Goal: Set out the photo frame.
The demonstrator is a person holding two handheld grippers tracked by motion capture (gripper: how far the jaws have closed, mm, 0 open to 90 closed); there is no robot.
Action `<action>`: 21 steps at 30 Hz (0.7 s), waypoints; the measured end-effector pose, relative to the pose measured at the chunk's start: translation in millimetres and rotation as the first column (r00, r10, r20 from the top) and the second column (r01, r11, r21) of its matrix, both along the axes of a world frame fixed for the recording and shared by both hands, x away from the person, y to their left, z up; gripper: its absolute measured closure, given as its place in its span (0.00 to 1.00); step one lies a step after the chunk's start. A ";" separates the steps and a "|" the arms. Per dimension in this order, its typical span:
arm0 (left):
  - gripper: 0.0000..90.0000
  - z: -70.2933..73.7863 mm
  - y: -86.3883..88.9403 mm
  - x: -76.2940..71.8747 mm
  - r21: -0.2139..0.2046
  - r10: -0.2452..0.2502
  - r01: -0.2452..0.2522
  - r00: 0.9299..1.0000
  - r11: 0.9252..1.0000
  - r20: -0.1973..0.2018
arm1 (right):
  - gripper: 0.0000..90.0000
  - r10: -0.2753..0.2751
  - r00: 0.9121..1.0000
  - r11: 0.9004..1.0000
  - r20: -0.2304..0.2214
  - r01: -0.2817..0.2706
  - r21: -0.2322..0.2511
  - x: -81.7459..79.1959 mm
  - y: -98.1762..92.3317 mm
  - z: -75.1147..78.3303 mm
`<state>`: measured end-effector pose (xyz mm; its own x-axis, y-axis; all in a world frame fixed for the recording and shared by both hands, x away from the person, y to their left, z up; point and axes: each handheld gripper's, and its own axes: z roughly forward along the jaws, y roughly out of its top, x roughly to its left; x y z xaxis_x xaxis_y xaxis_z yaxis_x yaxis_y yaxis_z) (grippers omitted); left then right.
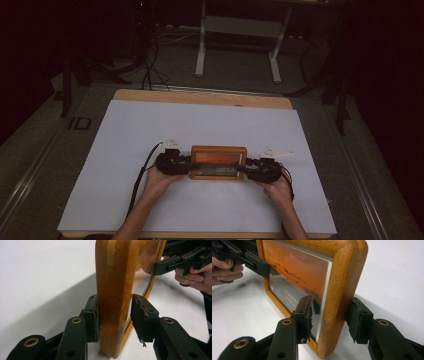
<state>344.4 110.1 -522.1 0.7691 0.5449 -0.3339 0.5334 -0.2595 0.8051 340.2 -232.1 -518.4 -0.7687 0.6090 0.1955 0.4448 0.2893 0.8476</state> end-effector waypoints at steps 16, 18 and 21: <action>0.68 -0.5 0.6 -0.9 -0.002 -0.002 0.003 1.000 1.000 0.002 | 0.63 -0.002 1.000 1.000 0.004 0.002 0.004 0.6 0.7 -1.2; 0.67 -0.5 0.3 -1.1 0.001 0.000 0.000 1.000 1.000 0.006 | 0.63 -0.001 1.000 1.000 0.005 0.001 0.001 0.3 0.6 -1.1; 0.67 -0.6 0.4 -1.2 0.003 -0.002 0.002 1.000 1.000 0.009 | 0.63 0.000 1.000 1.000 0.007 0.000 -0.002 0.1 0.7 -1.1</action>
